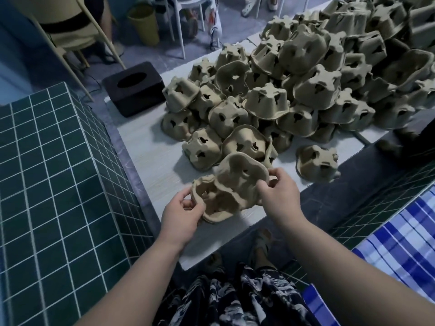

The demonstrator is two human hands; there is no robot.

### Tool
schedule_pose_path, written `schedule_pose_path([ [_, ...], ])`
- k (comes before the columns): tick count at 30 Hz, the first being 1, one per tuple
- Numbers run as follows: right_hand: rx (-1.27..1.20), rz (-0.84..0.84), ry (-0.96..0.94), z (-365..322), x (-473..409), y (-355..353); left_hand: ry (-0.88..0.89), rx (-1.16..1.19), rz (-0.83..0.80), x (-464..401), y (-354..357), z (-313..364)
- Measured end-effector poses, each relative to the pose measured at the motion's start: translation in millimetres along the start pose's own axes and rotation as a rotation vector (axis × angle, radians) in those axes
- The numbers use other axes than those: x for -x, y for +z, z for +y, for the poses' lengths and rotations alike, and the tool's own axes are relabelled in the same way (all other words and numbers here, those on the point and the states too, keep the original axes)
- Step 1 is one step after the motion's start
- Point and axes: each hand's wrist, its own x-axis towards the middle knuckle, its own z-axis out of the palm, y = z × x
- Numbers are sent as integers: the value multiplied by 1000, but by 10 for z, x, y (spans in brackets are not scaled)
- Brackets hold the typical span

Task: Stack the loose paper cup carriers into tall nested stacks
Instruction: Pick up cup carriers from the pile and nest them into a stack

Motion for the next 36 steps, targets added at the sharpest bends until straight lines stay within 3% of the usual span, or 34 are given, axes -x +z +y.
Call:
schedule_pose_path([
  [4, -290, -164, 231, -72, 56, 89, -2, 27, 21, 24, -49, 7],
  [9, 254, -138, -9, -26, 34, 142, -12, 61, -4, 47, -139, 55],
  [17, 406, -248, -218, -85, -24, 272, -49, 79, -60, 59, -258, 98],
  [23, -53, -152, 132, -9, -78, 317, -135, 210, 25, 66, -280, 60],
  [27, -248, -303, 381, -89, 29, 390, -142, 257, -12, 75, -227, 79],
  [32, 225, -301, 107, 61, 19, 395, -145, 225, -32, 71, -183, 88],
  [36, 261, -270, -25, 69, 25, 351, -138, 206, -36, 67, -183, 123],
])
